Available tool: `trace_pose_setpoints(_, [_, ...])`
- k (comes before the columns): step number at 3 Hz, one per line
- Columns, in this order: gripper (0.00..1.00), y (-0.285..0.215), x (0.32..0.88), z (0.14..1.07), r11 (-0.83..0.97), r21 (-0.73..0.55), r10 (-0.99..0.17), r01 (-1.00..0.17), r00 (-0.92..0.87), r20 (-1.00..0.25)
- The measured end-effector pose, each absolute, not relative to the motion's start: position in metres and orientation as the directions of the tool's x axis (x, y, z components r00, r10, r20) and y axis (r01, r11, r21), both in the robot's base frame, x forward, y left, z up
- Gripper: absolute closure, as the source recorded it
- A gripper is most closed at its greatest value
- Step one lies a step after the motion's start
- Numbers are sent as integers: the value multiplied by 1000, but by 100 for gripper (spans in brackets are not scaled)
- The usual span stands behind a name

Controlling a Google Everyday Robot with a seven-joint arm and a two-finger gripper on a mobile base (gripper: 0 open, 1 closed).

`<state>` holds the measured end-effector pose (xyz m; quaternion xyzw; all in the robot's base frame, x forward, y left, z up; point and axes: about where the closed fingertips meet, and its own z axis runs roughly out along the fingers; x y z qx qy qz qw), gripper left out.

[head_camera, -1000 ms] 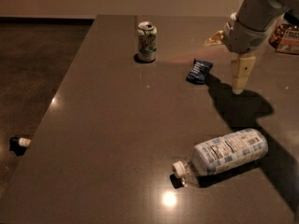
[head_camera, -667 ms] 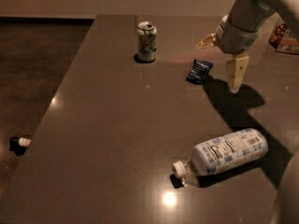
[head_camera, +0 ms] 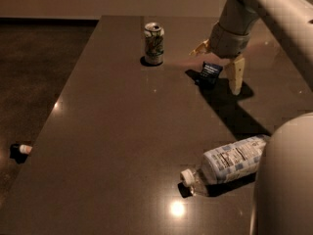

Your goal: Pick rxbar blueberry

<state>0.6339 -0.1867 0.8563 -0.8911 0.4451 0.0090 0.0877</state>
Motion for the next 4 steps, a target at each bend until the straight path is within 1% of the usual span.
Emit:
trace_pose_setpoints(2, [0, -187, 650, 837, -643, -96, -758, -760, 649, -59])
trace_pose_setpoints(3, [12, -192, 656, 831, -652, -65, -755, -755, 655, -36])
trace_pose_setpoints(4, [35, -197, 663, 829, -653, -46, -756, -756, 654, -15])
